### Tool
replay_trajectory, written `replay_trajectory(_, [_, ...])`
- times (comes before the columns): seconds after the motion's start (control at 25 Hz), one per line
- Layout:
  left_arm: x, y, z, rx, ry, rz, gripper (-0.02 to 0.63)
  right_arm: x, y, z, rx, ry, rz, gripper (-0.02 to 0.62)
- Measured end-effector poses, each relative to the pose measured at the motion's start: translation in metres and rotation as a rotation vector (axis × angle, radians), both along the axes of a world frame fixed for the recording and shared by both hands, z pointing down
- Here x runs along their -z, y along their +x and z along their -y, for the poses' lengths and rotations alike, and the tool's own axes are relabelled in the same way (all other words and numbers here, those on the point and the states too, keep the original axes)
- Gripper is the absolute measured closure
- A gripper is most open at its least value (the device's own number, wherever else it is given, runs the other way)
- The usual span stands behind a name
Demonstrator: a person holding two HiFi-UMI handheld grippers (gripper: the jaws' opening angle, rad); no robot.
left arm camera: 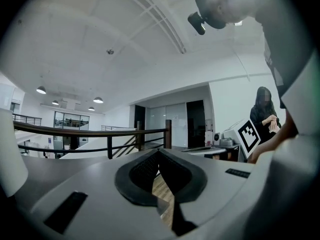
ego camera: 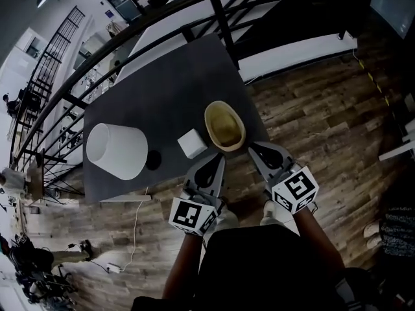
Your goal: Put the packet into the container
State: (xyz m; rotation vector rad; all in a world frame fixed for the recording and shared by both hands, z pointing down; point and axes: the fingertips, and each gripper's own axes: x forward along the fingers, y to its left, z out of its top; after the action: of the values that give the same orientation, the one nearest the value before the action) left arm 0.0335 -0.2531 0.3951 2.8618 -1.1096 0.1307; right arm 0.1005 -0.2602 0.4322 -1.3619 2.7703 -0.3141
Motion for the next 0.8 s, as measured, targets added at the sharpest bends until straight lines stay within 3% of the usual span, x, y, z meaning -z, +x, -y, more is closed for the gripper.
replay_trajectory(0.32, [-0.008, -0.046, 0.034, -0.063, 0.005, -0.026, 0.598, -0.01, -0.043, 0.022, -0.045, -0.06, -0.055, 0.591])
replay_trajectory(0.72, [-0.026, -0.103, 0.056, -0.023, -0.026, -0.071, 0.598, -0.04, -0.105, 0.056, 0.151, -0.11, -0.269, 0.588])
replay_trajectory(0.8, [-0.027, -0.111, 0.06, -0.004, -0.028, -0.078, 0.598, -0.044, -0.116, 0.064, 0.202, -0.116, -0.315, 0.553])
